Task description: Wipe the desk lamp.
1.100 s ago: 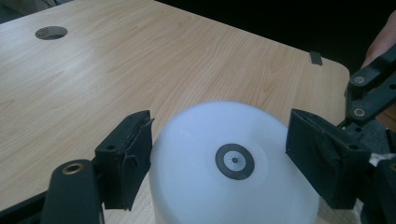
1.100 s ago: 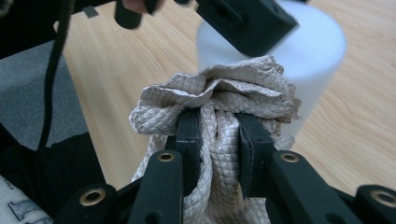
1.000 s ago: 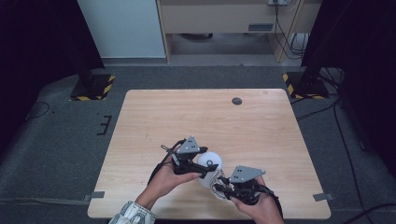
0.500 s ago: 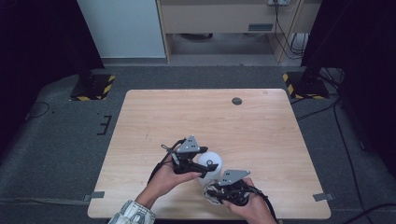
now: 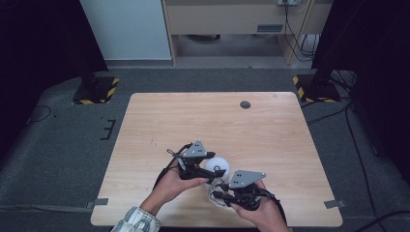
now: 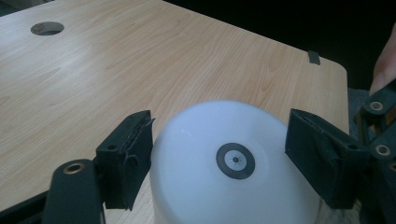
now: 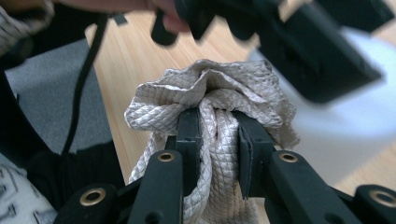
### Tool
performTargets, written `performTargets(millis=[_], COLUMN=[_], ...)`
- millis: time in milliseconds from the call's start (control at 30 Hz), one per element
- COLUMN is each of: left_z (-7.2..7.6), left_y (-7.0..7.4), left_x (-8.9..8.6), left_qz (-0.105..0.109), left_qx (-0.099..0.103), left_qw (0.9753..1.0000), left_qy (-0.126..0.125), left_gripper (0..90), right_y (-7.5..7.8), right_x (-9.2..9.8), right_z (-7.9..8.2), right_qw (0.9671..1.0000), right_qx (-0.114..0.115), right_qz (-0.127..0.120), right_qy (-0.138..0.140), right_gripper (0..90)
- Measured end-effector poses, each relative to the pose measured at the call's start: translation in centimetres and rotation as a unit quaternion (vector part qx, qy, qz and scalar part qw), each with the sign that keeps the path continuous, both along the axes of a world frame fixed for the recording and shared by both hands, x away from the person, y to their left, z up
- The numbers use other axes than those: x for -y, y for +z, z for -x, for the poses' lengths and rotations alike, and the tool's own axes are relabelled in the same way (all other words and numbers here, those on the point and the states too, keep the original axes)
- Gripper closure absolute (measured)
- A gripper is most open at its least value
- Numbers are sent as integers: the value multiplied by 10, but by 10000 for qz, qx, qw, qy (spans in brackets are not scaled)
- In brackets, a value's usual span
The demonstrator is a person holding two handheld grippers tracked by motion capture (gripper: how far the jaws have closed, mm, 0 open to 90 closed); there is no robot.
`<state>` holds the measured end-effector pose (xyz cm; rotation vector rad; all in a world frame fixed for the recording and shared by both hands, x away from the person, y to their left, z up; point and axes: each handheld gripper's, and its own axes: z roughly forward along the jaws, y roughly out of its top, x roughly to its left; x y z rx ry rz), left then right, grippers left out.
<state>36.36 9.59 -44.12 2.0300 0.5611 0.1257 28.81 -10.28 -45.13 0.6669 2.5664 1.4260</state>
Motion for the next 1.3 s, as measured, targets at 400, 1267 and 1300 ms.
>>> performTargets(millis=[400, 1267, 1300], left_z=[1, 0, 0], left_y=[0, 0, 0], left_x=[-1, -1, -1], left_qz=[-2, -8, -5], left_qx=[36, 15, 15], left_qw=[10000, 10000, 10000], left_qy=[-18, 14, 14], left_gripper=[235, 236, 236], right_y=[-40, -20, -17], right_x=[-15, 26, 26], right_z=[-7, -6, -5], right_qw=[9978, 9995, 9996], right_qx=[-266, -186, -156], right_qz=[575, 202, 172], right_qy=[182, -143, -148], right_gripper=[740, 741, 741])
